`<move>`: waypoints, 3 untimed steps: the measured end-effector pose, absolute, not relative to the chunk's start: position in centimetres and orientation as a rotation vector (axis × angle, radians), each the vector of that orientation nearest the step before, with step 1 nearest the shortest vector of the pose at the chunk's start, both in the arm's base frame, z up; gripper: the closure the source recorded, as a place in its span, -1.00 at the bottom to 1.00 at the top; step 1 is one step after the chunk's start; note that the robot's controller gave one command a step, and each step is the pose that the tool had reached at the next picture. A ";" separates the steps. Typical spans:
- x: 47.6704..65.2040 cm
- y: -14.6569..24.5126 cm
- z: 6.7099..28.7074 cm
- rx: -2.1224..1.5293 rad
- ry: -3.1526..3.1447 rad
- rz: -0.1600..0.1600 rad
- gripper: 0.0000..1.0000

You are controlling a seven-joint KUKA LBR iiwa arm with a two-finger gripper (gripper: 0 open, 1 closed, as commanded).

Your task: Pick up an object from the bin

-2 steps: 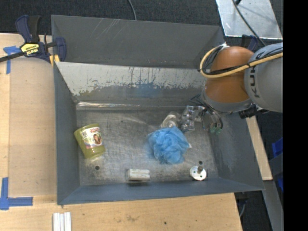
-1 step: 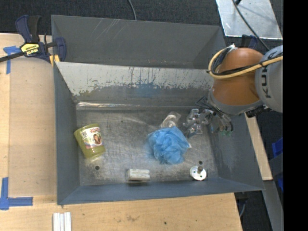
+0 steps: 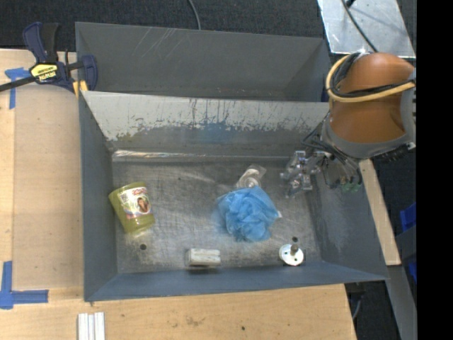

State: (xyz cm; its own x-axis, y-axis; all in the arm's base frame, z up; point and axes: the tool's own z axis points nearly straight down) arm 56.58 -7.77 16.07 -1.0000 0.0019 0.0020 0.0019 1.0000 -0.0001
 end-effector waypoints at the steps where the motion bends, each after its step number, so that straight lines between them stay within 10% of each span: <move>1: 57.3 -7.2 19.5 -0.055 -3.147 0.001 1.00; 2: 57.7 -6.8 14.4 0.196 -3.138 0.000 -1.00; 3: 57.8 -6.7 13.6 0.177 -3.138 -0.001 -1.00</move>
Offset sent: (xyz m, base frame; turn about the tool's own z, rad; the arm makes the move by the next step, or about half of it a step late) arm 0.0116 0.0111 -0.0249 -0.1151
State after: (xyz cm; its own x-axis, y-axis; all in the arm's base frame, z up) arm 57.77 -6.67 13.55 -0.9937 -0.1122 -0.0010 -0.1122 0.9937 0.0004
